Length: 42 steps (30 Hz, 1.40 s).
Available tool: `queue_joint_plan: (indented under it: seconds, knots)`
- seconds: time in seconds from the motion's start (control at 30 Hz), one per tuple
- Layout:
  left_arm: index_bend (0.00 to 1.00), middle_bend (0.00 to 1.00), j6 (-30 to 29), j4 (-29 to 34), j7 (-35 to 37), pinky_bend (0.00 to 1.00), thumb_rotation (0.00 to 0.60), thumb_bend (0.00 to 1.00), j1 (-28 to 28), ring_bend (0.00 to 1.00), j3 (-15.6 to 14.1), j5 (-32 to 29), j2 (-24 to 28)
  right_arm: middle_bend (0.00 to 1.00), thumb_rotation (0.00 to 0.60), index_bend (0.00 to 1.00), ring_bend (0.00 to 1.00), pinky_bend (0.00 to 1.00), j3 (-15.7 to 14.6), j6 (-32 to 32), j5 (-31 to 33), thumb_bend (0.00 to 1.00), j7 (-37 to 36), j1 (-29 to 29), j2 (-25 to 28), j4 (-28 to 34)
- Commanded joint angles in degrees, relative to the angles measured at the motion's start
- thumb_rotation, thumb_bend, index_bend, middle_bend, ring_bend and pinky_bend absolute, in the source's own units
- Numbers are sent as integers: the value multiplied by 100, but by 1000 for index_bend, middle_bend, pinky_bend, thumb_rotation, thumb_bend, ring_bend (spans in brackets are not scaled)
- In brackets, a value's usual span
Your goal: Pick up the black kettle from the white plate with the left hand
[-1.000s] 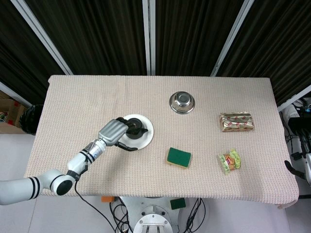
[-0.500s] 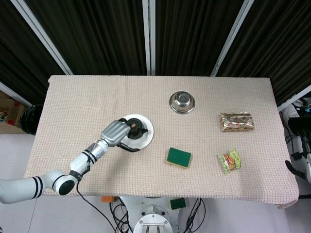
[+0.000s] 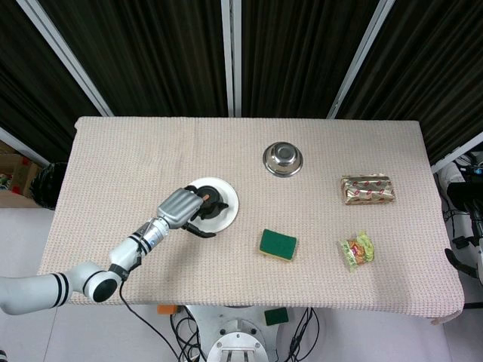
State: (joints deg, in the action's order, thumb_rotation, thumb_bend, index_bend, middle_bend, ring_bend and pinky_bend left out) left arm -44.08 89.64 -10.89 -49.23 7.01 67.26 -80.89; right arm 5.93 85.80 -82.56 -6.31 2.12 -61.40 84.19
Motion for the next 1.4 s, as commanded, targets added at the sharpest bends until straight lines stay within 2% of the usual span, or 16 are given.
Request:
queue_joint_plan:
  seconds: [0.03,0.23,0.5,0.77,0.93,1.13,1.27,1.4]
  knots:
    - [653,771,-37,7,6,223,295,0,-5,737,12,13,-10,0,600,0,0,0,-1,-4,0,208,1,2,0,-1]
    - [781,876,-200,-60,68,256,375,0,6,828,32,186,-89,0,600,0,0,0,5,4,3,207,-5,-1,3,-2]
    - [880,942,-498,-165,69,266,395,0,38,886,129,259,-275,0,600,0,0,0,25,24,15,207,-52,-6,3,-22]
    - [951,998,-1055,-261,229,277,382,0,183,925,253,491,-524,0,600,0,0,0,31,33,12,209,-94,-9,5,-44]
    - [958,1000,-1224,-272,284,448,410,0,245,925,296,545,-583,0,600,0,0,0,27,32,1,208,-105,-8,6,-44]
    - [958,1000,-1273,-249,276,591,361,0,281,925,297,585,-557,0,600,0,0,0,26,46,-17,208,-101,-7,-5,-56]
    - [967,1000,-1365,-272,275,651,363,0,310,929,303,648,-595,0,600,0,0,0,22,42,-21,207,-88,-3,-12,-59]
    - [987,1000,-1508,-348,245,664,362,1,347,942,327,701,-687,0,600,0,0,0,23,52,-26,208,-78,-5,-11,-53]
